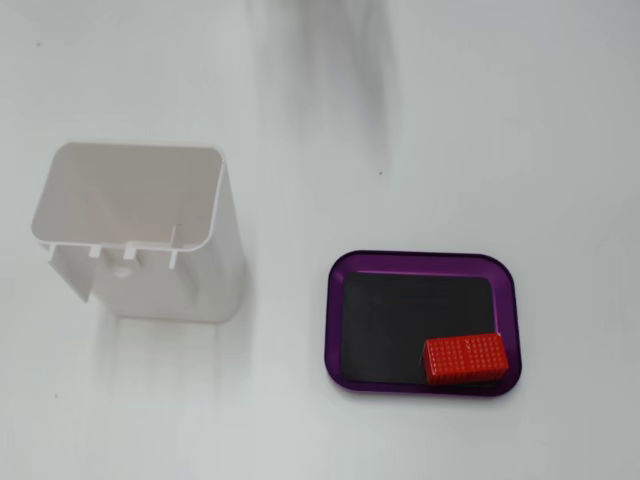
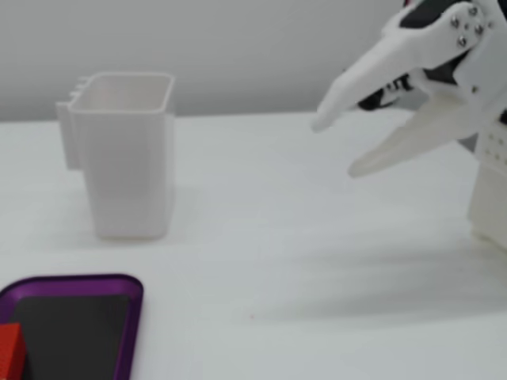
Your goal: Pick up the cube and place it in the box.
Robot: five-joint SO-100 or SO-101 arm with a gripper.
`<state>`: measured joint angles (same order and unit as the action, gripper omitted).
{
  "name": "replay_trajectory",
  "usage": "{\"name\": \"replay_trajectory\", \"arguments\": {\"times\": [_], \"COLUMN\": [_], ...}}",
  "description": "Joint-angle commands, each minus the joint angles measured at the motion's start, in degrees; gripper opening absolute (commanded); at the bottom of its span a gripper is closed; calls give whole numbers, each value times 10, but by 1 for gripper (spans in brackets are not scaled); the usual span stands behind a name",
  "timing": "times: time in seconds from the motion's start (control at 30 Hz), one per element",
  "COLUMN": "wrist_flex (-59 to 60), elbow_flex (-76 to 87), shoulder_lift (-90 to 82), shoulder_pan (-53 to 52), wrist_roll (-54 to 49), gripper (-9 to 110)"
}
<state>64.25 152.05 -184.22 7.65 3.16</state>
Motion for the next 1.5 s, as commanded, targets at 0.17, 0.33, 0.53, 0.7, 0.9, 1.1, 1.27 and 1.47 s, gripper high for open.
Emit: {"name": "replay_trajectory", "arguments": {"times": [0.17, 0.33, 0.53, 0.7, 0.9, 1.1, 1.27, 1.47], "wrist_flex": [-7, -5, 16, 15, 15, 18, 11, 11], "elbow_flex": [159, 174, 176, 207, 236, 236, 236, 236], "shoulder_lift": [-148, -135, -135, -135, -135, -135, -138, -138], "shoulder_pan": [-12, -67, -72, -73, -72, -72, -69, -68], "wrist_roll": [1, 4, 2, -2, 2, 0, 0, 0], "gripper": [15, 15, 14, 14, 9, 0, 0, 0]}}
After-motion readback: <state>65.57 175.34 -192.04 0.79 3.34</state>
